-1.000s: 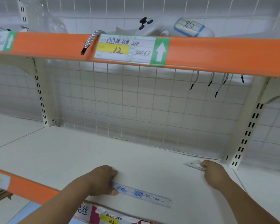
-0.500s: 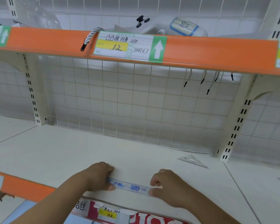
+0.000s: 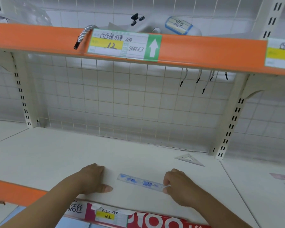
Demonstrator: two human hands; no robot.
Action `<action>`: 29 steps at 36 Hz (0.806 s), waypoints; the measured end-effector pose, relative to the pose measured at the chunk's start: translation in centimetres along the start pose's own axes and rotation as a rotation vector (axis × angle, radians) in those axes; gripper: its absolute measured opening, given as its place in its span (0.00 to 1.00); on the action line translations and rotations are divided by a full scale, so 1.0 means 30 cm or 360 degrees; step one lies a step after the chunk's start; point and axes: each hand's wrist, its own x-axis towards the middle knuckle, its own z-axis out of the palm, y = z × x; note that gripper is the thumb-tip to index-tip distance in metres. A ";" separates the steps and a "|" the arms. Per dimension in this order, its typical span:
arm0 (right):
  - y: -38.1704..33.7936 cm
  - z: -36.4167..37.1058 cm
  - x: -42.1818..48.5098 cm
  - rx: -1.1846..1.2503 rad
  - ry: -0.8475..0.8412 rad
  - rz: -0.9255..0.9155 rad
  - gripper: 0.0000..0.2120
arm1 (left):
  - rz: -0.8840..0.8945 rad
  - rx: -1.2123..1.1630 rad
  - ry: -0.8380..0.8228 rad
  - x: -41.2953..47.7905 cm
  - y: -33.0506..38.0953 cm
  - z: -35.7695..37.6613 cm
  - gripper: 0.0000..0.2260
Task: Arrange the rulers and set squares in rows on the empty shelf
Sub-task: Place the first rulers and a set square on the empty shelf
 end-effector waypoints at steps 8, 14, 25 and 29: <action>0.018 0.002 0.015 -0.0078 -0.0015 0.0027 0.13 | -0.0022 0.0027 -0.0023 0.006 0.020 -0.014 0.29; 0.017 -0.007 0.030 -0.0048 -0.0095 0.0071 0.13 | -0.0040 0.0052 -0.0043 0.007 0.032 -0.021 0.28; 0.005 0.009 0.021 -0.0156 -0.0036 -0.0063 0.25 | -0.0055 0.0063 -0.0029 0.013 0.029 -0.019 0.30; 0.006 0.001 0.021 -0.0102 -0.0104 -0.0084 0.24 | -0.0059 0.0045 -0.0026 0.014 0.026 -0.017 0.29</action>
